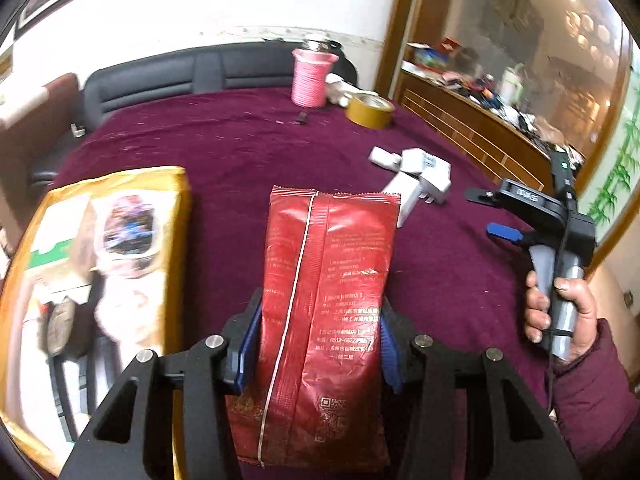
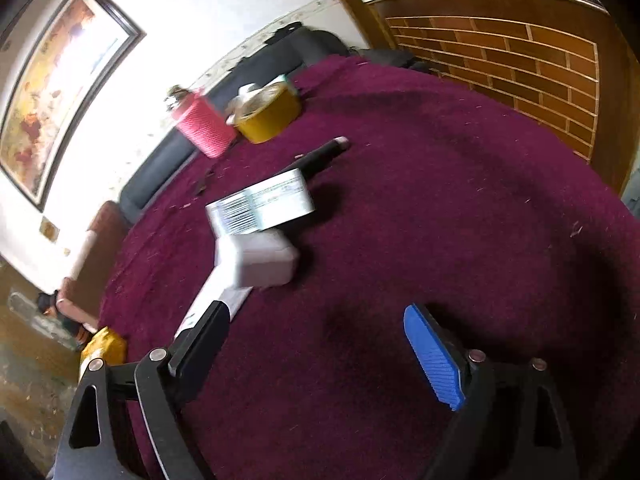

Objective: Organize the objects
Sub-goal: 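Carry the red pouch with the left gripper while the right gripper grasps the white ointment box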

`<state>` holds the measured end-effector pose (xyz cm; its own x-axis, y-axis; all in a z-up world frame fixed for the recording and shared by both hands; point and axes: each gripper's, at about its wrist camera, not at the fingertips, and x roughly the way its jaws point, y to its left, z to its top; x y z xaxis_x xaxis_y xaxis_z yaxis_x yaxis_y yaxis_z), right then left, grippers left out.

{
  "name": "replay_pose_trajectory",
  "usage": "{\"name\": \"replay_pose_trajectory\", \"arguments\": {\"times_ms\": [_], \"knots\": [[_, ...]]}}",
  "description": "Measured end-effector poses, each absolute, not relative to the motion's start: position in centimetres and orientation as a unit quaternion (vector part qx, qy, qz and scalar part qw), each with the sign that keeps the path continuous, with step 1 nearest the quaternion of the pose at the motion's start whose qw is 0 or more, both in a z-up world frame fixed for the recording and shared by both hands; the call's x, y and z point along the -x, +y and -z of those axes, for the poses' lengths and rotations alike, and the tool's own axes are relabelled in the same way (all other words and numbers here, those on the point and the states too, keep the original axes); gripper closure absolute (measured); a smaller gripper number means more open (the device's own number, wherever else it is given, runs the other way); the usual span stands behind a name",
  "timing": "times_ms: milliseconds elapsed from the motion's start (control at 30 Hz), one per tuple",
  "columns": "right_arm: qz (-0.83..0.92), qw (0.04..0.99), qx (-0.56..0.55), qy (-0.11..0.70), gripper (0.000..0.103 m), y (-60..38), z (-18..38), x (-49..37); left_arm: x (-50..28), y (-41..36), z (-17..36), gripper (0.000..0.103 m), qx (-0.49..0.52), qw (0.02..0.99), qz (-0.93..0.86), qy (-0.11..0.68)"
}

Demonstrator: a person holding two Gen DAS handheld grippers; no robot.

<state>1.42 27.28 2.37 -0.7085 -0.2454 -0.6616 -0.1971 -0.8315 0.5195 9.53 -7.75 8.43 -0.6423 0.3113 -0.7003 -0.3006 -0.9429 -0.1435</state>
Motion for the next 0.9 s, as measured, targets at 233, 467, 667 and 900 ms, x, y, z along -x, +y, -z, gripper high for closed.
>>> {"name": "replay_pose_trajectory", "arguments": {"times_ms": [233,467,667,900], "knots": [[0.851,0.085,-0.446,-0.264,0.011,20.3,-2.8,0.9,-10.6,-13.3,-8.5,0.055,0.378,0.139,-0.914,-0.050],[0.853,0.009,-0.469,-0.230,0.010,15.9,-2.5,5.5,-11.8,-18.3,-8.8,0.054,0.360,0.106,-0.924,-0.072],[0.862,-0.059,-0.477,-0.162,0.010,13.1,-2.4,7.7,-12.3,-22.6,-8.3,0.054,0.358,0.076,-0.926,-0.094],[0.871,-0.107,-0.475,-0.062,0.038,11.2,-2.1,7.5,-12.5,-26.1,-7.9,0.054,0.357,0.045,-0.926,-0.118]]}}
